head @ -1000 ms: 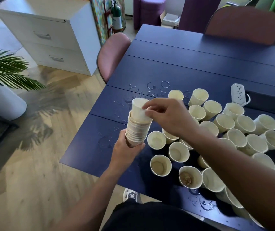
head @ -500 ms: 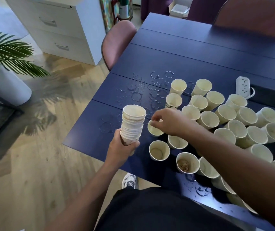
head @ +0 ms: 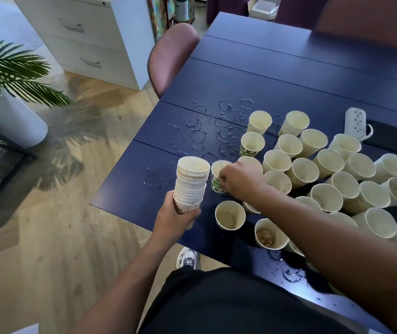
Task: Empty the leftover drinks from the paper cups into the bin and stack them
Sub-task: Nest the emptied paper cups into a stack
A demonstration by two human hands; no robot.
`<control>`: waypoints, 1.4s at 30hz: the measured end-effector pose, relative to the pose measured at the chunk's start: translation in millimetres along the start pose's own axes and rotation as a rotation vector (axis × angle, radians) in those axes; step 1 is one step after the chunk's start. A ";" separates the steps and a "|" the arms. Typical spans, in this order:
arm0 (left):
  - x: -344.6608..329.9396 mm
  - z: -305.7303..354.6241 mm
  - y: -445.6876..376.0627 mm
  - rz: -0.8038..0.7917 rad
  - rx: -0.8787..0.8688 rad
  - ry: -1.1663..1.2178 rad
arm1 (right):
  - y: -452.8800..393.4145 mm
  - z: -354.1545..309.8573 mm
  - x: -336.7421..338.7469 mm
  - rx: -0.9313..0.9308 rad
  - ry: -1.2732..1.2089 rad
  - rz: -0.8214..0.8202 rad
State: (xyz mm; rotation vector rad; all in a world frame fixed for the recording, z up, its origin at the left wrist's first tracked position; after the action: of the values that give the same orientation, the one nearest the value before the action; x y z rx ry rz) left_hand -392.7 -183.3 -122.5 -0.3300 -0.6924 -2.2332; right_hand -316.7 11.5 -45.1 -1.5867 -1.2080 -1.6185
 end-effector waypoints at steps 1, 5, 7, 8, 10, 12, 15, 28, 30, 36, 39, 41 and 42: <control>0.1 0.8 -0.1 0.000 0.005 -0.002 | -0.3 2.5 9.9 -0.011 -0.039 0.071; -1.0 3.0 -0.6 -0.010 0.010 0.005 | 8.7 7.5 63.0 0.028 -0.312 0.423; -2.2 5.1 -1.1 -0.013 0.003 0.000 | 18.4 3.0 89.0 0.104 -0.380 0.553; -3.0 5.9 -1.7 -0.017 -0.001 -0.005 | 22.4 -0.1 97.4 0.139 -0.394 0.578; -4.5 8.4 -3.1 -0.026 -0.005 -0.013 | 29.7 -6.6 106.2 0.193 -0.394 0.600; -5.5 10.9 -4.4 -0.035 -0.008 -0.016 | 36.7 -13.1 109.7 0.236 -0.386 0.615; -6.3 17.6 -4.6 -0.038 -0.016 -0.017 | 36.9 -19.3 96.5 0.265 -0.406 0.536; 0.9 10.0 -1.6 -0.022 -0.021 -0.028 | 55.2 -10.5 59.2 0.191 -0.342 0.140; 0.6 5.2 -1.5 -0.018 -0.009 -0.021 | 63.3 -13.4 34.1 0.181 -0.147 -0.051; -5.6 10.3 0.2 -0.034 -0.020 0.004 | 70.1 -36.5 -19.5 0.255 0.133 -0.267; -5.8 13.3 1.1 -0.040 -0.033 -0.003 | 70.2 -39.2 -24.0 0.261 0.092 -0.253; -2.6 12.6 2.1 -0.029 -0.036 -0.003 | 68.9 -35.0 -20.2 0.227 0.038 -0.223; -0.5 11.7 2.6 -0.021 -0.037 -0.001 | 67.6 -30.5 -14.1 0.196 -0.001 -0.190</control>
State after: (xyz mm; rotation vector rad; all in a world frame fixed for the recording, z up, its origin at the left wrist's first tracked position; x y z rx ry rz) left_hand -390.2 -177.7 -112.2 -0.3442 -0.6585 -2.2685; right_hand -269.6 -47.3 -41.2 -1.3861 -1.5072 -1.5582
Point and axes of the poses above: each hand's wrist, its own y-axis away from the middle knuckle, its own x-axis out of the back of the hand, z = x × y, the point moved 7 cm from there along -y, towards the middle knuckle, and after that the axes turned 4 degrees about x, right-handed, at the moved point
